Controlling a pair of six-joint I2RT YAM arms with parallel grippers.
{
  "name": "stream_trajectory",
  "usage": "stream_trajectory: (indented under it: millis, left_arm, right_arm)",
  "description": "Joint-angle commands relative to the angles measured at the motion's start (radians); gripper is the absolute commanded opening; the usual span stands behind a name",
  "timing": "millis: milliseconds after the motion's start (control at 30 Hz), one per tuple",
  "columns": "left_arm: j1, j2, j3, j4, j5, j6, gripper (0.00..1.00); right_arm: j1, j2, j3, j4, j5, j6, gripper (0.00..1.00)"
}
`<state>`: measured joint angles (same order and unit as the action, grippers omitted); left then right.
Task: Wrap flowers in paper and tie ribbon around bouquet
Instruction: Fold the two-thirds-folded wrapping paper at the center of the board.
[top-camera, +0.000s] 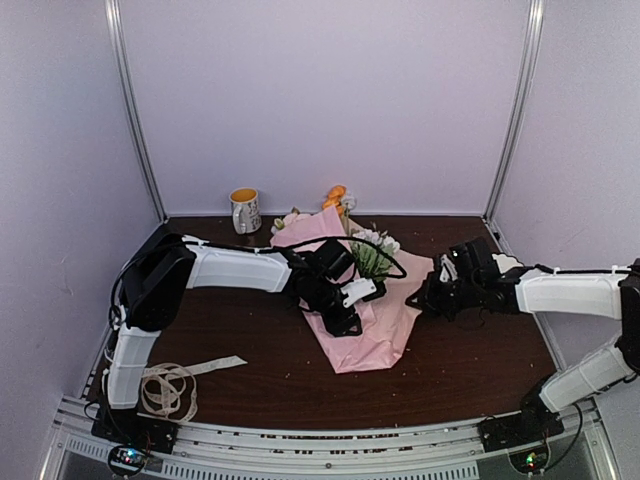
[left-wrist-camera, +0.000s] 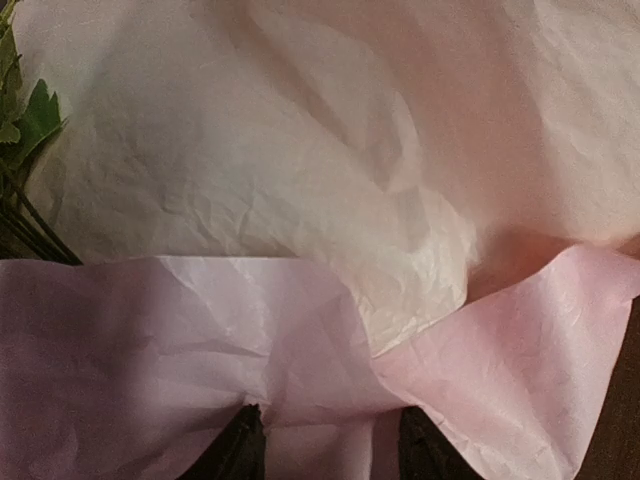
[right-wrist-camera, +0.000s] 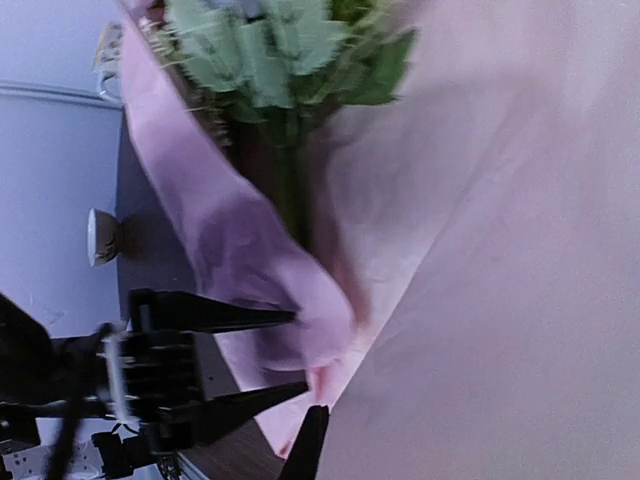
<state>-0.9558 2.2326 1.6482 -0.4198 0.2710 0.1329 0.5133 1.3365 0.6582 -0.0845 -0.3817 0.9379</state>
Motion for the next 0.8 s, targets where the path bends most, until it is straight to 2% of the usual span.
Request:
stream_trajectory:
  millis: [0, 133, 400, 567, 767]
  left_arm:
    - [0.0, 0.012, -0.011, -0.03, 0.036, 0.002, 0.48]
    - [0.012, -0.016, -0.049, 0.007, 0.052, -0.008, 0.48]
    - [0.038, -0.097, -0.17, 0.136, 0.133, -0.036, 0.49]
    - [0.059, -0.113, -0.206, 0.214, 0.187, -0.1, 0.49]
    - [0.083, -0.115, -0.226, 0.26, 0.23, -0.16, 0.49]
  right_arm:
    - [0.097, 0.067, 0.143, 0.081, -0.036, -0.087, 0.0]
    - [0.139, 0.184, 0.174, 0.204, -0.076, -0.047, 0.0]
    - [0.142, 0.369, 0.23, 0.331, -0.123, -0.005, 0.0]
    - [0.142, 0.347, 0.173, 0.381, -0.094, 0.036, 0.0]
    - [0.166, 0.365, 0.214, 0.353, -0.147, -0.041, 0.0]
